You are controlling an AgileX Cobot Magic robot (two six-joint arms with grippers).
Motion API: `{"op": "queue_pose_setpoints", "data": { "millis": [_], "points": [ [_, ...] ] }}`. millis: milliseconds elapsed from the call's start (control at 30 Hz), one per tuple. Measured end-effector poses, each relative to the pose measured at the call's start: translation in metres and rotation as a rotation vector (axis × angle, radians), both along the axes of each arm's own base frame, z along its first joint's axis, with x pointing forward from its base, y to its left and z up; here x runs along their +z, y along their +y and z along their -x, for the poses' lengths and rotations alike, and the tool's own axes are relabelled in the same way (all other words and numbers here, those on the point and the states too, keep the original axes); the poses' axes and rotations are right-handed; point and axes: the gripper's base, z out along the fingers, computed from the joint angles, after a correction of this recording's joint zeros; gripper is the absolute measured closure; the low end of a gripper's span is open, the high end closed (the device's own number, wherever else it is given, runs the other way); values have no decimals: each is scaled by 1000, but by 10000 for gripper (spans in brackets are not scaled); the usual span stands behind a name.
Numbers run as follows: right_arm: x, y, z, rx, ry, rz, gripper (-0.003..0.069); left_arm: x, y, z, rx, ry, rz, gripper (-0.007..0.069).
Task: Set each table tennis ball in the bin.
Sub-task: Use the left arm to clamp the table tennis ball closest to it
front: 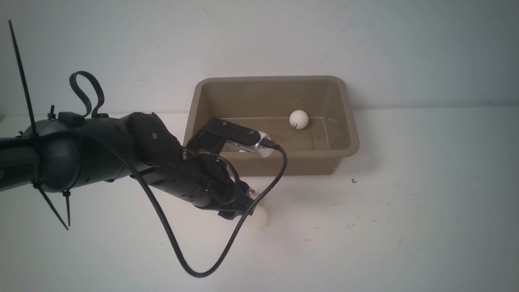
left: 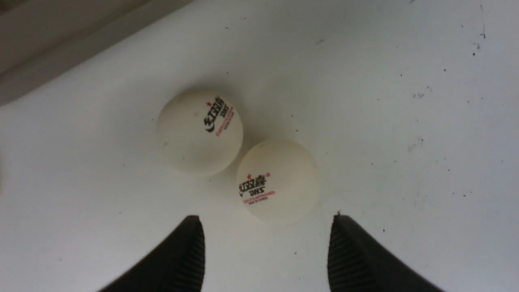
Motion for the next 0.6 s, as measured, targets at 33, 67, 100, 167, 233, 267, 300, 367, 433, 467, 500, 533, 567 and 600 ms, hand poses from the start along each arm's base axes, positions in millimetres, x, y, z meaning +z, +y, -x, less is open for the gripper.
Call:
{"op": "queue_pose_setpoints", "data": {
  "millis": [33, 67, 100, 167, 233, 267, 300, 367, 433, 467, 500, 533, 567, 600],
  "points": [
    [0, 0, 0, 0, 0, 0, 675, -1, -1, -1, 2, 4, 0, 247],
    [0, 0, 0, 0, 0, 1, 675, -2, -2, -2, 1, 7, 0, 247],
    [0, 0, 0, 0, 0, 1, 675, -4, -3, -3, 3, 13, 1, 247],
    [0, 0, 0, 0, 0, 1, 675, -7, -6, -3, 6, 27, 1, 247],
    [0, 0, 0, 1, 0, 1, 675, -10, -9, -2, 4, 38, 0, 247],
    [0, 0, 0, 2, 0, 1, 675, -11, -11, -1, 5, 43, 1, 247],
    [0, 0, 0, 2, 0, 1, 675, -12, -12, -1, 9, 49, 3, 247],
    [0, 0, 0, 5, -1, 1, 675, -13, -14, -1, 14, 55, 5, 247],
    [0, 1, 0, 11, -2, 0, 675, -14, -15, -1, 29, 65, 12, 247],
    [0, 1, 0, 12, -2, 0, 675, -14, -15, -1, 30, 66, 13, 247],
    [0, 1, 0, 16, -3, 0, 675, -14, -16, -1, 38, 72, 15, 247],
    [0, 2, 0, 17, -2, 0, 675, -15, -16, -1, 42, 76, 15, 247],
    [0, 2, 0, 17, -2, 0, 675, -17, -16, -1, 44, 77, 15, 247],
    [0, 2, 0, 19, -2, 0, 675, -18, -16, -2, 47, 79, 13, 247]
  ]
}}
